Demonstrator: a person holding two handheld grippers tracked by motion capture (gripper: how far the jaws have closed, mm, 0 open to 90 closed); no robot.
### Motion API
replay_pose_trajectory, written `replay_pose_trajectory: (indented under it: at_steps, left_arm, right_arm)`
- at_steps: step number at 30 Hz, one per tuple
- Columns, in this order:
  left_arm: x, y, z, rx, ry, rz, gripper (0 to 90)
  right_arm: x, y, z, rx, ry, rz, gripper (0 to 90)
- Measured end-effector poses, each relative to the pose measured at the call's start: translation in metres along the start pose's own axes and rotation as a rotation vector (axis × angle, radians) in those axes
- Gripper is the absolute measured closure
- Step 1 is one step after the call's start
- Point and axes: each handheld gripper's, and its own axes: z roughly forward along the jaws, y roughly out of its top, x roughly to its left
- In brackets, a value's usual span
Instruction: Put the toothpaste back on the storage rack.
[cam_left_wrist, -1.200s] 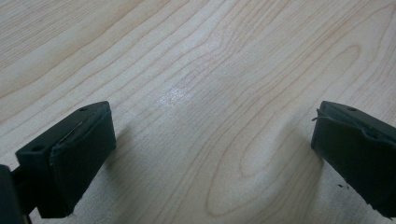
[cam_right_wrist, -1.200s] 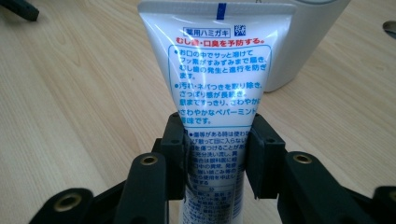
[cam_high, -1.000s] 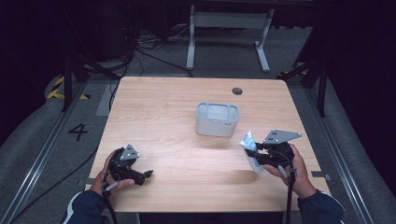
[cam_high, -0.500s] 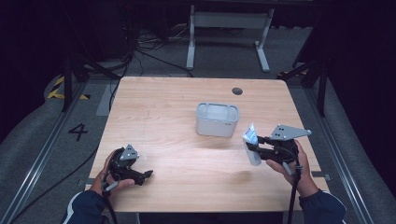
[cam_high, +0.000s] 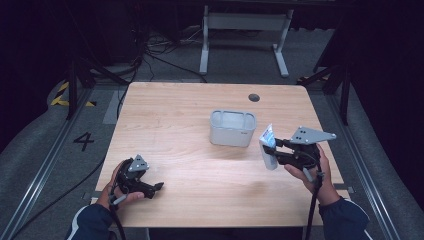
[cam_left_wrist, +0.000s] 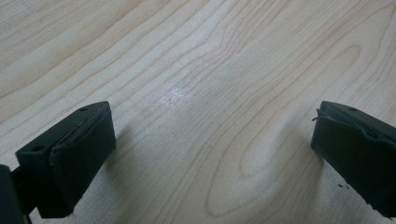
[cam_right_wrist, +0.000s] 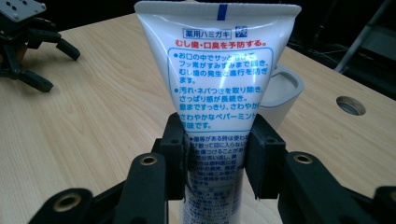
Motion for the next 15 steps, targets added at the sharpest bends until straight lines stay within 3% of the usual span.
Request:
replay_pose_trajectory:
  at_steps: [9, 15]
  left_arm:
    - [0.0, 0.0, 0.0, 0.0, 0.0, 0.0, 0.2]
    - [0.0, 0.0, 0.0, 0.0, 0.0, 0.0, 0.2]
  right_arm:
    - [0.0, 0.01, 0.0, -0.028, 0.0, -0.01, 64.5]
    - [0.0, 0.026, 0.002, -0.061, 0.007, -0.032, 64.4]
